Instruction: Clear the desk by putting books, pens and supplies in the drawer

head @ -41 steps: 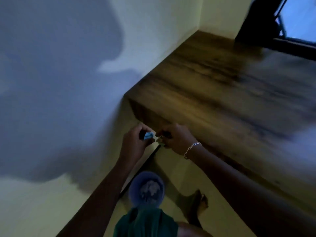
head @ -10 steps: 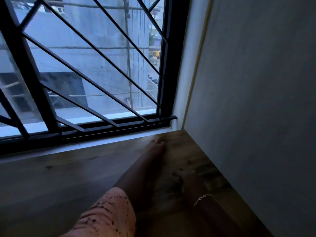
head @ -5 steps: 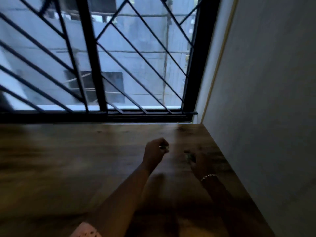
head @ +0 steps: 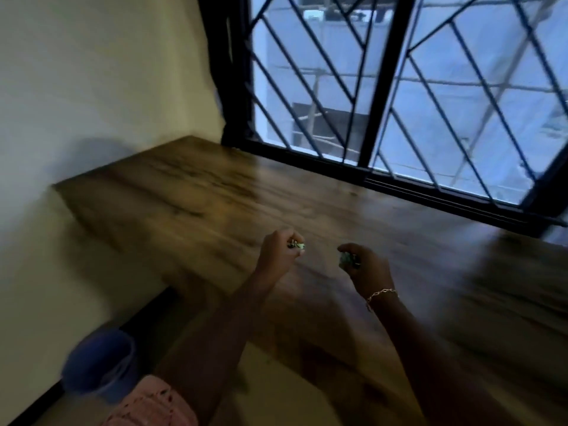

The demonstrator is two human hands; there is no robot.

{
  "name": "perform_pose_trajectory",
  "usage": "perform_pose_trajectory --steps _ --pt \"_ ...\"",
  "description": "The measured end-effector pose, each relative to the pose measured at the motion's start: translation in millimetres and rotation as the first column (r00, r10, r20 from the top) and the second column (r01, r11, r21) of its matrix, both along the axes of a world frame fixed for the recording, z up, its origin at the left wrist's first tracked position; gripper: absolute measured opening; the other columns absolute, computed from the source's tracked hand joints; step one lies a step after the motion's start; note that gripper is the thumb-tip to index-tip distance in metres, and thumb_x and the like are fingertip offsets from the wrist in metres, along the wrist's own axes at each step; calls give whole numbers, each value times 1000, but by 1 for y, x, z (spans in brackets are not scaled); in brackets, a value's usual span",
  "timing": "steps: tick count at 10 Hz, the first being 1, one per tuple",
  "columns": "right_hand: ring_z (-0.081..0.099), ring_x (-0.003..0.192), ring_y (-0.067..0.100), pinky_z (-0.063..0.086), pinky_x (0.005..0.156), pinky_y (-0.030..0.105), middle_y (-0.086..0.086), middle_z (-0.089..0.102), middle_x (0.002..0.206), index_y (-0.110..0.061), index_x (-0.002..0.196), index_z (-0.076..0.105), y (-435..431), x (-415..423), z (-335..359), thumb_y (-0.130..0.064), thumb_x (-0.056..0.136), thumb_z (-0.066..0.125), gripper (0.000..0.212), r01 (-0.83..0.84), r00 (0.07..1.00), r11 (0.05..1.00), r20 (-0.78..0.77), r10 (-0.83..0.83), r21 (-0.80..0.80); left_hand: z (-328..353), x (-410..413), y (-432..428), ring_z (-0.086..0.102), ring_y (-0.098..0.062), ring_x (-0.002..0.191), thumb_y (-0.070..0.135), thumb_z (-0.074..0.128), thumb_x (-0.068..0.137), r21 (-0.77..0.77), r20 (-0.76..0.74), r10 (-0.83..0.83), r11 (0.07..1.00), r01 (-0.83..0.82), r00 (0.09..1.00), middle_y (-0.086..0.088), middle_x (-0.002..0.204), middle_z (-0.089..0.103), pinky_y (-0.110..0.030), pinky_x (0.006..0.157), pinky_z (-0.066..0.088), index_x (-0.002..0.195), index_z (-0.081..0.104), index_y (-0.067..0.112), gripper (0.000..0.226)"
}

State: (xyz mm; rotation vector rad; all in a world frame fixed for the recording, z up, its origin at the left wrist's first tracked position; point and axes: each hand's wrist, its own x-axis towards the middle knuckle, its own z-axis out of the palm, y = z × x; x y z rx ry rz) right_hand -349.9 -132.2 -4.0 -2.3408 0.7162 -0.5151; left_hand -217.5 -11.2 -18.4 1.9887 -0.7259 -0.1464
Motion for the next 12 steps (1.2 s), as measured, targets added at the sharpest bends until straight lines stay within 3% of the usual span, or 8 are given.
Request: perform_pose_trajectory --steps 1,3,4,5,8,10,11,12 --pt "63 100 30 50 90 40 17 67 107 -8 107 67 55 57 -5 -1 79 66 28 -109 994 992 3 109 65 -2 39 67 67 -28 85 -1 70 75 3 -22 91 996 -91 996 -17 92 70 -36 74 54 90 67 1 16" --pt "61 86 18 46 75 19 13 68 95 -5 94 70 178 179 -13 3 76 65 20 -258 965 947 13 261 193 -19 132 205 60 -27 94 -2 70 75 6 -74 216 976 -216 974 -19 103 66 -40 86 51 97 64 -2 23" --pt "62 85 18 51 81 31 8 68 90 -18 84 70 234 233 -18 -17 67 69 17 -339 939 908 39 340 245 -27 172 265 60 -24 99 6 72 75 48 -59 286 958 -284 956 -11 105 67 -36 87 49 100 64 4 26" --pt "62 81 21 54 79 42 15 70 90 -15 89 70 304 295 -36 -16 64 73 25 -382 915 871 -2 402 308 -40 218 341 63 -22 92 14 75 74 128 -100 383 920 -370 918 -7 101 68 -36 80 52 95 64 11 24" --pt "57 65 20 55 72 37 15 60 82 2 98 65 409 397 -96 5 77 67 21 -216 848 761 -269 457 612 -87 283 468 61 -23 61 6 75 76 358 -364 569 817 -453 738 -15 81 64 -40 70 56 70 51 13 25" --pt "51 87 19 45 66 23 17 57 106 3 129 46 440 450 -117 -11 86 62 48 -226 776 696 -306 552 681 -120 319 496 59 -26 75 28 77 75 396 -399 625 777 -489 671 -17 94 62 -39 73 50 111 48 7 50" --pt "46 66 13 42 46 12 8 52 85 3 129 45 438 459 -127 -15 89 59 46 -219 800 695 -283 530 685 -139 330 508 57 -33 103 42 70 79 505 -296 636 738 -449 712 -20 117 59 -39 83 46 125 44 6 65" --pt "51 70 16 43 52 13 9 53 90 4 126 48 435 456 -124 -15 88 60 44 -235 830 751 -274 486 617 -143 332 513 54 -34 112 46 64 82 574 -232 688 667 -475 687 -21 123 56 -39 87 44 128 42 4 65"
